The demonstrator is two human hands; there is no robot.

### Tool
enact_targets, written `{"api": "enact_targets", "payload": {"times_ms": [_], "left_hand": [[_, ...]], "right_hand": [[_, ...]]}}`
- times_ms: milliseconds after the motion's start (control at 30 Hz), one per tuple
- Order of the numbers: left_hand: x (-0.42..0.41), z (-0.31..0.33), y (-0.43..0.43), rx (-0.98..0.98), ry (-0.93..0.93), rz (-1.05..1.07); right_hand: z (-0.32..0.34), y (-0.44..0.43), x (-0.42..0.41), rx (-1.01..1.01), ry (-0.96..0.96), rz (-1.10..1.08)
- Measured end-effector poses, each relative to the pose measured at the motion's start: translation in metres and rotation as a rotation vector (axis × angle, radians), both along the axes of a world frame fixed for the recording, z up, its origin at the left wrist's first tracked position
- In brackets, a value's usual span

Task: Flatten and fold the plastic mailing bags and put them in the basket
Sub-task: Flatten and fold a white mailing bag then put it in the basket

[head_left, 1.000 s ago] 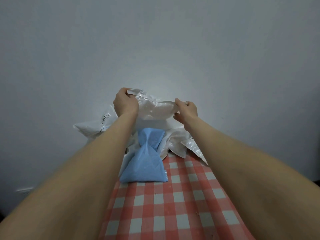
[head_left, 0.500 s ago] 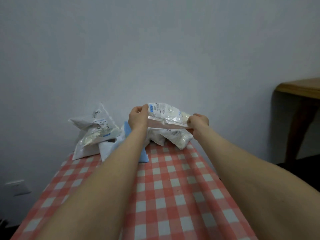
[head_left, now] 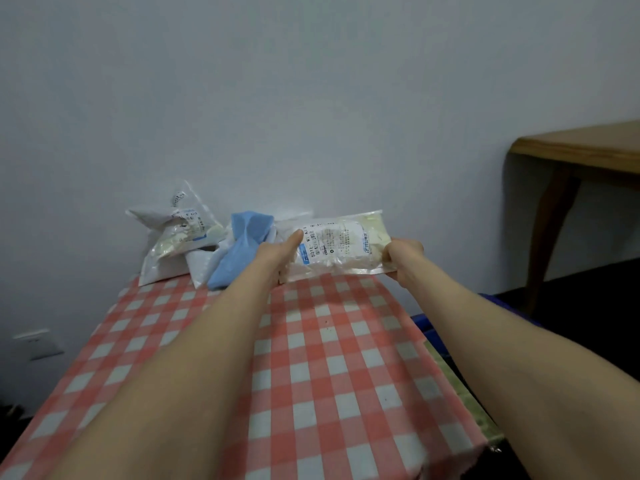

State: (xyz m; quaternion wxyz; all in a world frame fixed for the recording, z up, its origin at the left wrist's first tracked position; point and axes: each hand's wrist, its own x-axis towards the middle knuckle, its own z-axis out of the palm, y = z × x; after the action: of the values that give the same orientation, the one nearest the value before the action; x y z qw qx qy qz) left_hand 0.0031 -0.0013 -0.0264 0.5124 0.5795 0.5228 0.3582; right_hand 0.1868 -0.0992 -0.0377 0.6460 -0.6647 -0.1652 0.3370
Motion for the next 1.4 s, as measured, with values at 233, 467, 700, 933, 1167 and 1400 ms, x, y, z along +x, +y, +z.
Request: {"api": "enact_targets", "payload": {"times_ms": [233,467,700,933,1167,1400], "left_hand": [[0.002,-0.011,-0.021,0.06,0.062,0.003],[-0.003,-0.027,-0.019,-0.007,0.083,-0.044],[-0.012,-0.031,-0.02,-0.03,0.207,-0.046],[-0.021,-0.034,-0.015,0.013,0.177,0.015],[-0.017,-0.032,-0.006,0.216,0.432,0.168],[-0.01,-0.039,-0.017,0.439,0.74,0.068]], "right_hand": [[-0.012,-0.032,0.004,-0.111,0.056,0.091],[-0.029,-0.029,0.008,-0.149,-0.116,0.111],[-0.037,-0.024,0.015,-0.164,-0.181,0.111],[-0.037,-0.017,0.006,-0.114,-0.13,0.015],[-0.033,-0.018,0.002,-0.074,-0.122,0.057],[-0.041,-0.014,0.003,-0.193,-0.137,0.048]]}}
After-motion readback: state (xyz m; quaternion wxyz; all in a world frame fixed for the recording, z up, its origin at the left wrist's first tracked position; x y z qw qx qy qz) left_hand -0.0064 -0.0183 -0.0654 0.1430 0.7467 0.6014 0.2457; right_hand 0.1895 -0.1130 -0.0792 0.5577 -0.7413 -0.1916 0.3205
